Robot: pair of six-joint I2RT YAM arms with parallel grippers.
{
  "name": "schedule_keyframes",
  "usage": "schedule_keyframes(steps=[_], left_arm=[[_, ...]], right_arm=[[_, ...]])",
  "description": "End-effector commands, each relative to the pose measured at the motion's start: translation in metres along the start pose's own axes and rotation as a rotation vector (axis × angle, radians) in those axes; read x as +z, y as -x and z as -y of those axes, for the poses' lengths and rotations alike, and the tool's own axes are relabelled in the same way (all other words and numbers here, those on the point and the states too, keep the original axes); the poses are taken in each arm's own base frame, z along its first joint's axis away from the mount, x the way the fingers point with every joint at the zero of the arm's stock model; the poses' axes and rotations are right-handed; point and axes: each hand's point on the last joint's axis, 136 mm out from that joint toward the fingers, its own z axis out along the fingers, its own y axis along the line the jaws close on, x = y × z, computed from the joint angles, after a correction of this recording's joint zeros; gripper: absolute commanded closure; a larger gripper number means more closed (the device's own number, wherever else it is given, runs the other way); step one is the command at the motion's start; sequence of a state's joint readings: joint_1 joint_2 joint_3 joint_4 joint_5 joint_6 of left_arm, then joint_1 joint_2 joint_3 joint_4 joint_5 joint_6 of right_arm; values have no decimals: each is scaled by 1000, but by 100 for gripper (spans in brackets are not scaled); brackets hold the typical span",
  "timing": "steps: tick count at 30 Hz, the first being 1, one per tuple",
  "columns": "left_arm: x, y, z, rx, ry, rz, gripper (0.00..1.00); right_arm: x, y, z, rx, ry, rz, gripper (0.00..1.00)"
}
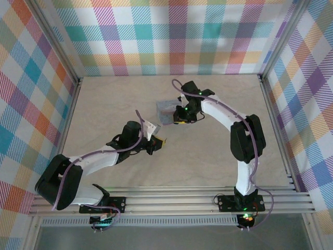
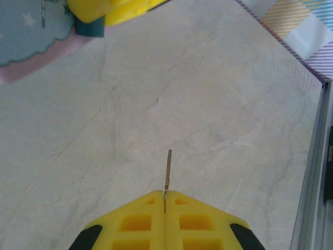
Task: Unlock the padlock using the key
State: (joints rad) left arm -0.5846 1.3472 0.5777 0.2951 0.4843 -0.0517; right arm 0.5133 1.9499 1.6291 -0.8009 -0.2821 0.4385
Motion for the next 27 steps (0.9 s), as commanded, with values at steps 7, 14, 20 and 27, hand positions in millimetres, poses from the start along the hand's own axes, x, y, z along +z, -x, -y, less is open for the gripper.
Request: schedule_keyframes(steps=[7, 14, 20, 27], left_arm=[[21, 27, -2, 71, -23, 76, 100], [38, 38, -3, 40, -66, 102, 100], [49, 37, -9, 36, -72, 97, 100], [56, 40, -18, -4, -68, 115, 100]], right_arm=[[-36, -12, -26, 55, 106, -32, 100], [-39, -14, -26, 80, 110, -35, 100], [-38, -13, -30, 92, 153, -33, 100], [-38, -13, -30, 84, 170, -30, 100]])
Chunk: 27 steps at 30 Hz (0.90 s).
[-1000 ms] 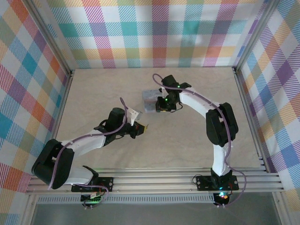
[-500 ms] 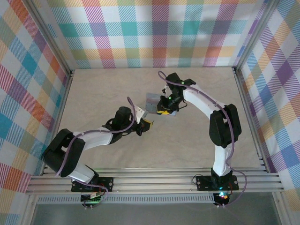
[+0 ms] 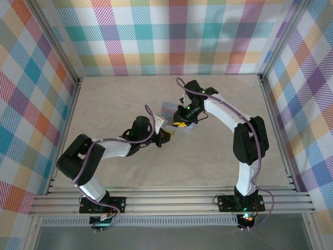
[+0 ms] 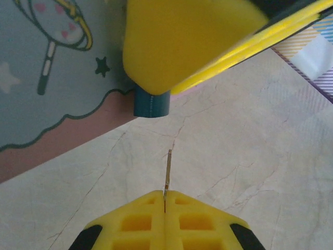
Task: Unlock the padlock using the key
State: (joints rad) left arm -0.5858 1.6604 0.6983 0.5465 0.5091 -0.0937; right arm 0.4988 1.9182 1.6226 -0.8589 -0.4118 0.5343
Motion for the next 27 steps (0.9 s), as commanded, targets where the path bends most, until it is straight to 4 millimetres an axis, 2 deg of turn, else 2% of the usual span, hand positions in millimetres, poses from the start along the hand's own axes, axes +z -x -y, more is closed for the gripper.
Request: schedule_keyframes(steps=[1, 15, 27], left_arm=[[0, 24, 4, 6, -37, 79, 100], [-7, 36, -2, -30, -42, 99, 100], [-3, 21, -8, -79, -49, 62, 100]], right_arm=[[-22, 1, -18, -42, 72, 46, 100], [-14, -2, -10, -30, 67, 33, 100], [-18, 3, -4, -14, 32, 72, 100]])
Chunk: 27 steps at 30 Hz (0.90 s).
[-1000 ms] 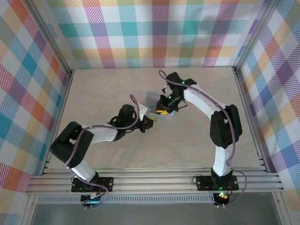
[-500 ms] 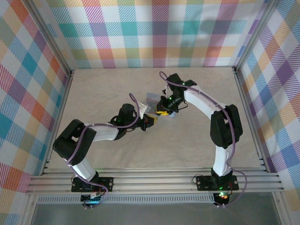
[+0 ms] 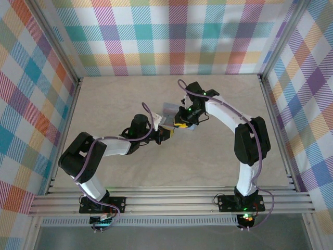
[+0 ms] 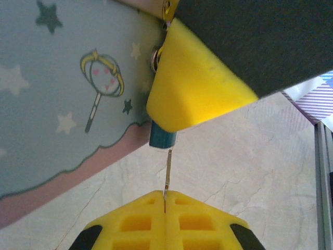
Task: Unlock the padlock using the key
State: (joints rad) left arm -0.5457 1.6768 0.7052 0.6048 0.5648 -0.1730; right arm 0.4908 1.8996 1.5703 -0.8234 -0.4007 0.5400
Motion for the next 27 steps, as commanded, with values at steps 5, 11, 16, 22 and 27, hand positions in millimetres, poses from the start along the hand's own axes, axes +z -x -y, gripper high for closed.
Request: schedule_keyframes(steps=[5, 11, 16, 22, 27], left_arm=[[3, 9, -1, -15, -22, 6, 100], [5, 13, 0, -25, -32, 8, 100], [5, 19, -2, -58, -40, 24, 100], [5, 19, -6, -76, -32, 20, 100], [5, 20, -2, -80, -62, 28, 100]], right_arm=[[-20, 4, -16, -23, 59, 57, 100], [-18, 2, -16, -25, 63, 50, 100], [-17, 1, -14, -25, 63, 45, 100], [-16, -1, -13, -24, 67, 44, 100], [-17, -1, -14, -23, 72, 44, 100]])
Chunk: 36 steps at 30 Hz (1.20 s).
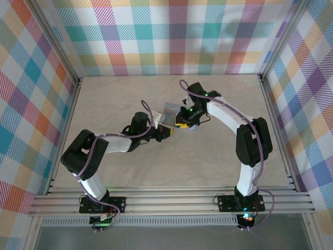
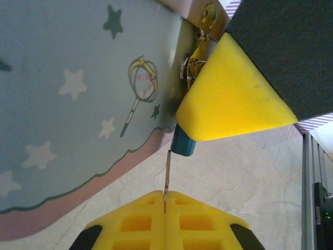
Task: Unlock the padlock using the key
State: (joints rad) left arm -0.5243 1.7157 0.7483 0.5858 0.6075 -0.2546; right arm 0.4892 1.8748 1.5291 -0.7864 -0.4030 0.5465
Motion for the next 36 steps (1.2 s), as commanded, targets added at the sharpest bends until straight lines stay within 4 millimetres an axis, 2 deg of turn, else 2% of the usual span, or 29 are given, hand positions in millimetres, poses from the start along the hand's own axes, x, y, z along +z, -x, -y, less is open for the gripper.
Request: schedule_keyframes(steps=[1, 6, 19, 36], left_arm=[[1, 15, 5, 20, -44, 37, 100], [1, 3, 1, 23, -41, 16, 100], [-2, 10, 10, 41, -73, 37, 100], [3, 1, 10, 34, -86, 15, 100]], right_arm=[[-16, 1, -16, -21, 63, 29, 100], [-18, 4, -19, -14, 75, 36, 100], [-16, 4, -17, -5, 68, 32, 100], [-17, 8, -18, -2, 68, 41, 100]])
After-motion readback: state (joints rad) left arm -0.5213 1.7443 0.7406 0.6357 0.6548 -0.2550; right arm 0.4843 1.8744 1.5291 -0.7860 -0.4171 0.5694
